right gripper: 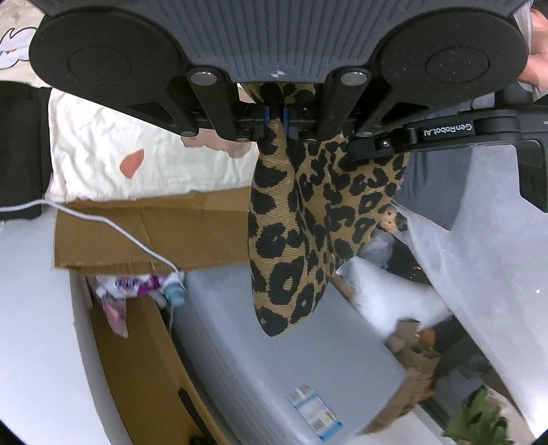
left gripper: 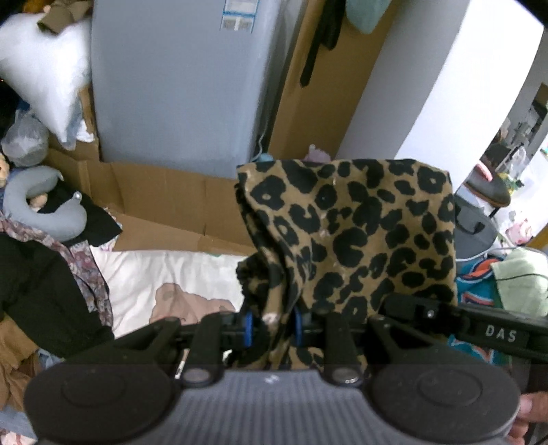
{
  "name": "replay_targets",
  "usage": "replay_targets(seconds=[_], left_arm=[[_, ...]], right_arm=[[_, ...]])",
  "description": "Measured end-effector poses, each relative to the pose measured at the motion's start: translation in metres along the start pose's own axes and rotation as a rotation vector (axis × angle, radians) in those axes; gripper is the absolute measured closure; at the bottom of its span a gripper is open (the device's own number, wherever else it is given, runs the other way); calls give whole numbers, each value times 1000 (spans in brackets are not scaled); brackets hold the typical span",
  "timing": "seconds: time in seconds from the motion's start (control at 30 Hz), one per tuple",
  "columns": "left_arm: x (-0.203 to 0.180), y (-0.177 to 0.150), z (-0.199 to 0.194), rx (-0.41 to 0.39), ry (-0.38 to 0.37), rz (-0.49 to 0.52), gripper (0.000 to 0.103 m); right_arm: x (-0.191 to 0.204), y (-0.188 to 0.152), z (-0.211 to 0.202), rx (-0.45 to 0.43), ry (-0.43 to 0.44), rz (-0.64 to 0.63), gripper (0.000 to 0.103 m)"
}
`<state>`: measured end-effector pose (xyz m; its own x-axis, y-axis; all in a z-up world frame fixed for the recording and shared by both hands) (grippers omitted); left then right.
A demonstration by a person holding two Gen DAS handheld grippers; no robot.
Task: Fold clothes
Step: 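Lift the folded leopard garment off the sheet with both grippers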
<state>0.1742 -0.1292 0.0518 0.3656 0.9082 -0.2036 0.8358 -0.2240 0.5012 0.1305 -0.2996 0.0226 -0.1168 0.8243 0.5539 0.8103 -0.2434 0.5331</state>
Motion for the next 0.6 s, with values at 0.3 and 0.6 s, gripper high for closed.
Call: replay_targets(seconds=[0.3, 0.6], left_arm=[[-22, 2, -2, -51, -82, 44, 80], [-59, 25, 50, -32, -162, 87, 80]], right_arm=[[-5, 10, -38, -68, -48, -25, 97], [-57, 18, -53, -121, -124, 20, 97]])
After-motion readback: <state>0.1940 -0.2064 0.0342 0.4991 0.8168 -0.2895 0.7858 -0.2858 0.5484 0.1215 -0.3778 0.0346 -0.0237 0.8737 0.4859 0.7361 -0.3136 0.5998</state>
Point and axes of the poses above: each gripper's, at about its wrist camera, not at the fingertips, and z roughly the way its jaws point, x to its left, y to its top, the point moved 3 cm from there along z, roughly the way its jaws point, and after that the axes turned 7 degrees about x, right-handed, at the moved point
